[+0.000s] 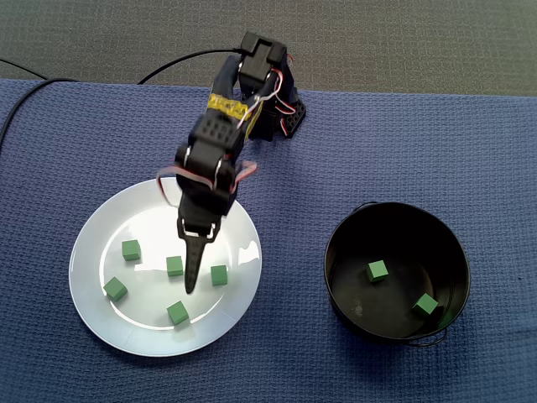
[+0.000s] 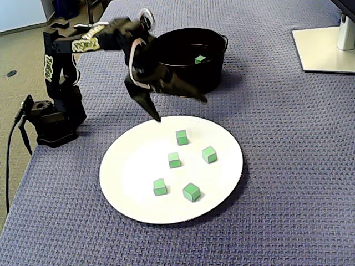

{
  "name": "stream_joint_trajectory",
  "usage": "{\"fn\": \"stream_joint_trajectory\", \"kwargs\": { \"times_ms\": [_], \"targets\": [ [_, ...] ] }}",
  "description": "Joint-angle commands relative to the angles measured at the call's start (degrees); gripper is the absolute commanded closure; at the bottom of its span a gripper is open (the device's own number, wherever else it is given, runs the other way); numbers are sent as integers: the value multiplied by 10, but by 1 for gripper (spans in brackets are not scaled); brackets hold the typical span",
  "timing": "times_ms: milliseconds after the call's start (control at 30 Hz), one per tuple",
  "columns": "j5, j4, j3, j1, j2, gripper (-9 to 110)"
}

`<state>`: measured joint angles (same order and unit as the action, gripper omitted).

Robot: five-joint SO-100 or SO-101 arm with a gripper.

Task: Pick up the items on the white plate and put them in the black container.

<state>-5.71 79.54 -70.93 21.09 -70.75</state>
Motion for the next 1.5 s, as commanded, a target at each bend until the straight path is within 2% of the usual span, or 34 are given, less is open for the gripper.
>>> {"fn": "stream_joint_trajectory", "kwargs": {
  "times_ms": [0,367,600,1000,1100,1200,1467],
  "targets": [
    [-13,-26,-3,-19,26,47],
    [-36,-41,57,-55,119,48],
    [-42,-58,57,-68,135,55],
    [-48,-126,18,-76,155,70],
    [-51,-134,14,-78,158,83],
    [-63,-133,15,-78,158,101],
    [-12,-129,12,-58,159,102]
  ]
}}
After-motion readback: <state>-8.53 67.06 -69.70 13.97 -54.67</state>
